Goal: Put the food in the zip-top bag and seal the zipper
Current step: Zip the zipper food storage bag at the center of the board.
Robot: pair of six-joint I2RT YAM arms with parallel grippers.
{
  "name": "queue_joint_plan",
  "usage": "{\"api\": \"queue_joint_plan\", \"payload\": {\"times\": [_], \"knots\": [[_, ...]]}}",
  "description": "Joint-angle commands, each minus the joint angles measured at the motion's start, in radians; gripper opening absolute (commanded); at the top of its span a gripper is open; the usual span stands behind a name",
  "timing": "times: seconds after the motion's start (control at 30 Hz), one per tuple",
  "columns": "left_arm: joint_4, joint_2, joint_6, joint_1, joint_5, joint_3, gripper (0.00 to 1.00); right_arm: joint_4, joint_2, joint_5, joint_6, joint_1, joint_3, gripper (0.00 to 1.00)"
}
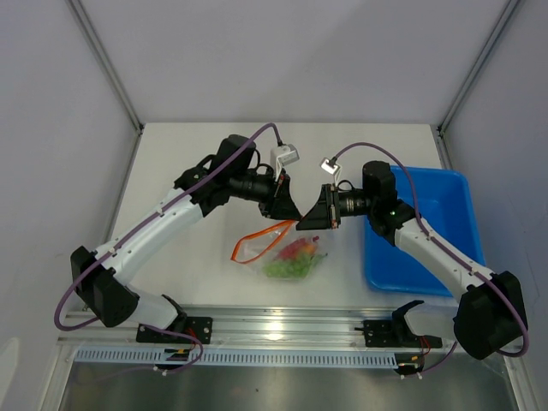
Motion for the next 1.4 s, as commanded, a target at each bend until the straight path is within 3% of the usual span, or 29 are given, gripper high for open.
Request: {"api": "queue_joint_plan", "payload": {"times": [0.0, 0.27, 0.37, 0.5, 1.37], "knots": [[0.008, -0.011, 0.013, 0.001, 0.007, -0.011, 0.25, 0.087, -0.001, -0.006, 0.032, 0.002, 0.001, 0.0], [0.011, -0.014, 0.005, 0.001, -0.005, -0.025, 0.25, 0.087, -0.005, -0.006, 0.038, 0.002, -0.002, 0.0], [0.014, -0.017, 0.002, -0.001, -0.008, -0.032, 0.19, 0.085, -0.01, -0.008, 0.035, 0.002, -0.005, 0.0], [0.012, -0.013, -0.004, -0.001, -0.014, -0.025, 0.01, 0.076, -0.014, -0.006, 0.021, 0.007, -0.009, 0.0], [-0.046, -0.003, -0.015, -0.03, 0.021, -0.083, 0.0, 0.237, -0.139, 0.124, 0.14, -0.077, -0.121, 0.0]]}}
